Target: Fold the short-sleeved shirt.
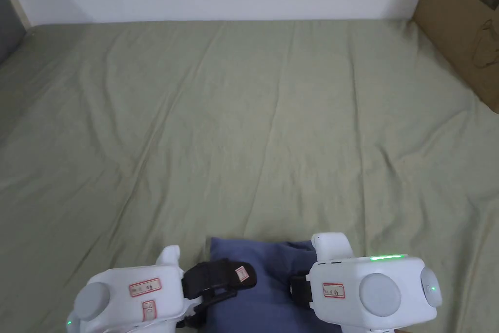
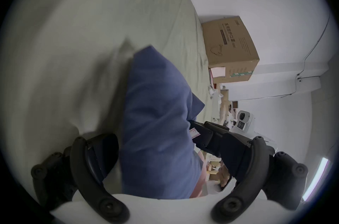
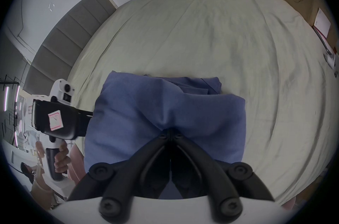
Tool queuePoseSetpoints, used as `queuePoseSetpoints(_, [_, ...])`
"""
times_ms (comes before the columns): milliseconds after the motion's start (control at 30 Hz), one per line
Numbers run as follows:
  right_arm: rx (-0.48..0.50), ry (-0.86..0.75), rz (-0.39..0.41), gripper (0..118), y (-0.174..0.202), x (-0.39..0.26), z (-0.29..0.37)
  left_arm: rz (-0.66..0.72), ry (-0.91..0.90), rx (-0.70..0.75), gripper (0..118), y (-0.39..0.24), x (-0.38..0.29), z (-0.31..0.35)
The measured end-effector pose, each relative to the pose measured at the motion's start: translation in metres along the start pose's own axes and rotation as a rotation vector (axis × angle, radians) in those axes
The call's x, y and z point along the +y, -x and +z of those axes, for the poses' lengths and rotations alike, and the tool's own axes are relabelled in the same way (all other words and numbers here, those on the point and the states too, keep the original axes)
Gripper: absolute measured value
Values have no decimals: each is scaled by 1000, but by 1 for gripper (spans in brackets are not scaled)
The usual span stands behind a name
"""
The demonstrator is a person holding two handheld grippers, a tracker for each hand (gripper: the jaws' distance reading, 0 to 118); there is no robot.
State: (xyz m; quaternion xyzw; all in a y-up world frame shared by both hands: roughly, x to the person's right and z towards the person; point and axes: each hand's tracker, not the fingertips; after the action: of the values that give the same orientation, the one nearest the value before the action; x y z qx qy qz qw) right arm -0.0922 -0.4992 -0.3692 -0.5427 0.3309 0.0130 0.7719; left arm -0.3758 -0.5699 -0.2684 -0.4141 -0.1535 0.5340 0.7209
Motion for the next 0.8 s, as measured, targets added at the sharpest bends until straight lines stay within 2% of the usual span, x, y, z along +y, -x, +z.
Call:
queuePoseSetpoints(67, [-1, -3, -6, 0, 0, -1, 1, 5, 23, -71, 113, 1, -1, -11])
queuePoseSetpoints(100, [-2, -4, -4, 0, 0, -1, 1, -9, 31, -23, 110, -1, 0, -14])
queuePoseSetpoints(133, [-3, -5, -4, 0, 0, -1, 1, -39, 43, 33, 99, -4, 2, -12])
queuePoseSetpoints(167, [-7, -5, -4, 0, 1, -1, 3, -50, 35, 89, 68, -5, 3, -7])
queuePoseSetpoints(200, [-13, -8, -4, 0, 2, -1, 5, -42, 30, 157, 31, 0, 4, -4])
queuePoseSetpoints(267, [-4, -18, -13, 0, 3, -1, 9, 57, 47, 9, 30, 14, 6, 0])
queuePoseSetpoints(300, [-7, -30, -18, 0, 5, -2, 13, 59, 36, 27, 30, 13, 6, 2])
queuePoseSetpoints(367, [-29, -66, -10, 0, 9, -2, 23, -39, 37, 83, 30, 2, 5, 9])
queuePoseSetpoints(467, [-39, -109, -11, 0, 12, -1, 40, -95, 48, 133, 30, -7, 15, 29])
queuePoseSetpoints(667, [-73, -187, -15, 0, 13, 5, 63, -220, -2, 382, 30, -15, 55, 111])
queuePoseSetpoints(800, [-78, -201, -29, 0, 12, 9, 65, -284, -34, 603, 30, -11, 84, 175])
